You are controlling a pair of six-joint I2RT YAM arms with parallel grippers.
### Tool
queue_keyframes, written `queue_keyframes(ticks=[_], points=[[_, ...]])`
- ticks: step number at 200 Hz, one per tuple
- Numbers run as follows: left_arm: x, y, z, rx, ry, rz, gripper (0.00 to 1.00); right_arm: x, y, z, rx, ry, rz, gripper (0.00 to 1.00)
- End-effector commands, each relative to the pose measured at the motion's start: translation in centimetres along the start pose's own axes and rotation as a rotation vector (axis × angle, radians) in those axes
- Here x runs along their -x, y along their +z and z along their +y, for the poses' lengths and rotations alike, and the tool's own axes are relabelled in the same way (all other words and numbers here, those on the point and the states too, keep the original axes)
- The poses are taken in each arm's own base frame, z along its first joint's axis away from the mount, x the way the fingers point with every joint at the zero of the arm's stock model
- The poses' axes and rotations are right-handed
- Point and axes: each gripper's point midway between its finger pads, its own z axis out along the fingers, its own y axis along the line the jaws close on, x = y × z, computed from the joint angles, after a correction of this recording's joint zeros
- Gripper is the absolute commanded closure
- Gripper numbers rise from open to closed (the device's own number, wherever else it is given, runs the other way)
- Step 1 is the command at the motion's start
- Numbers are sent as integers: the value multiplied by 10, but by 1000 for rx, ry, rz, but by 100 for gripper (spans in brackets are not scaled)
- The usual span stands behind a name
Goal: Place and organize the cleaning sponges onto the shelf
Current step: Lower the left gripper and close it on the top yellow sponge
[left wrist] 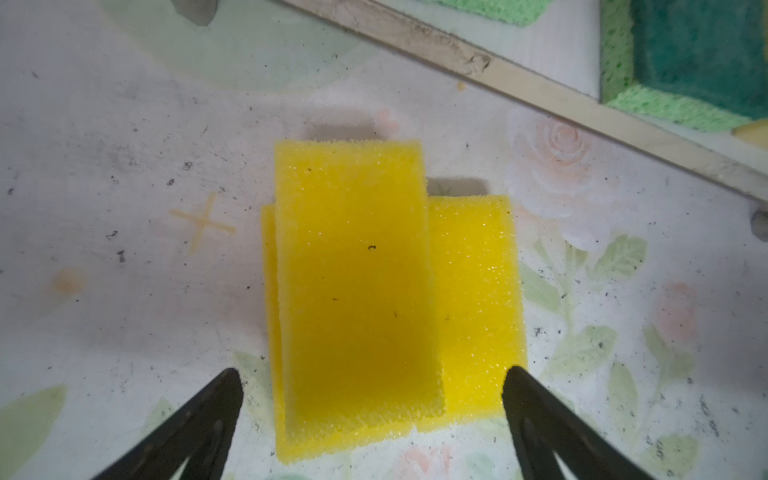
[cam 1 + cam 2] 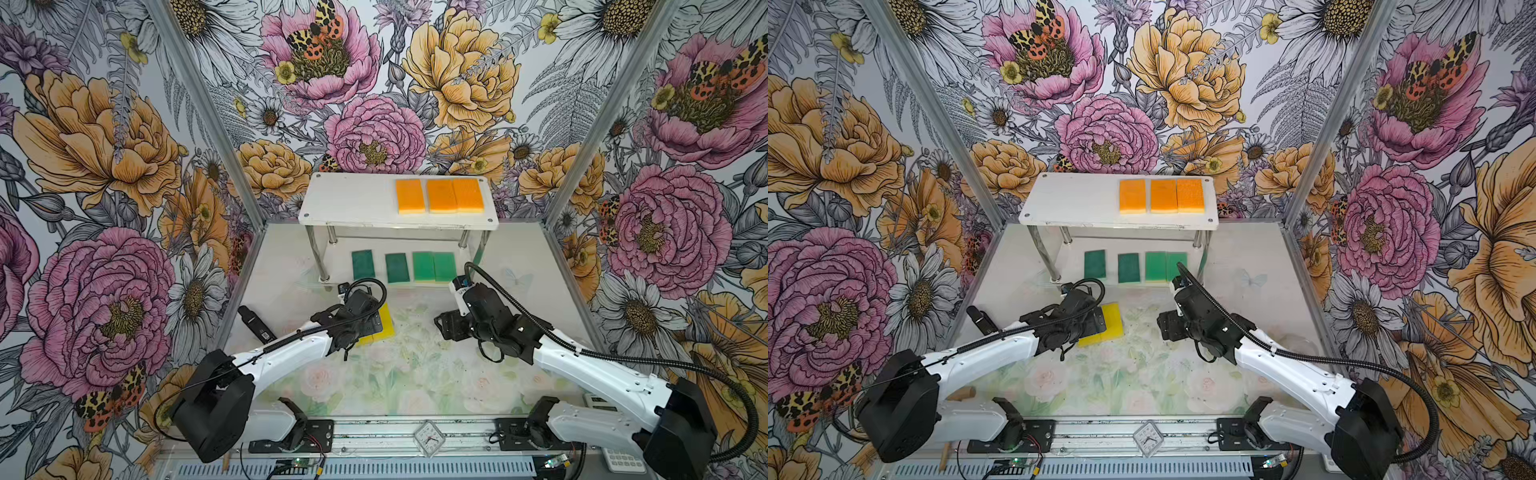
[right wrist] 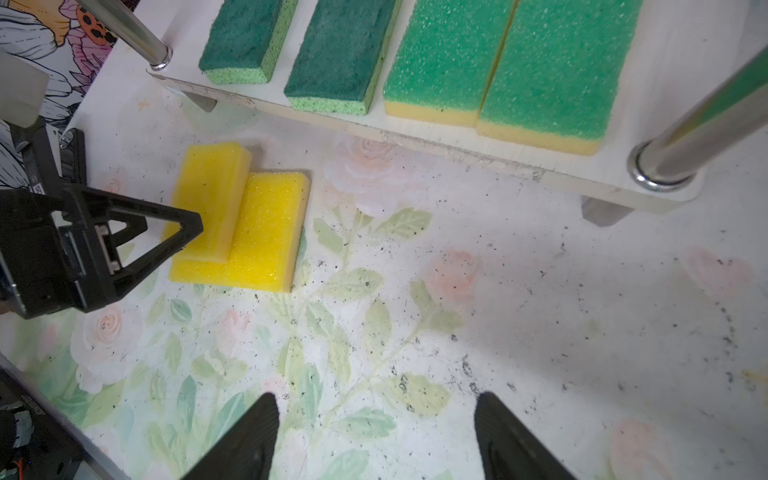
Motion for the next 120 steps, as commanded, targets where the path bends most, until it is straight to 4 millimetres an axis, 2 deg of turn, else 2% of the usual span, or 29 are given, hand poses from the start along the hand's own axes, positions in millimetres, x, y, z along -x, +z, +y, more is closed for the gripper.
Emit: queue_keyframes(ticks=[1, 73, 120], points=[[7, 3, -8, 4, 22, -28, 1, 8, -4, 6, 37, -6, -34, 23], [-3, 14, -3, 44, 26, -3, 2, 9, -3, 8, 50, 11, -35, 24], [-6, 17, 0, 60, 36, 3, 11, 8, -2, 7, 50, 27, -36, 24]])
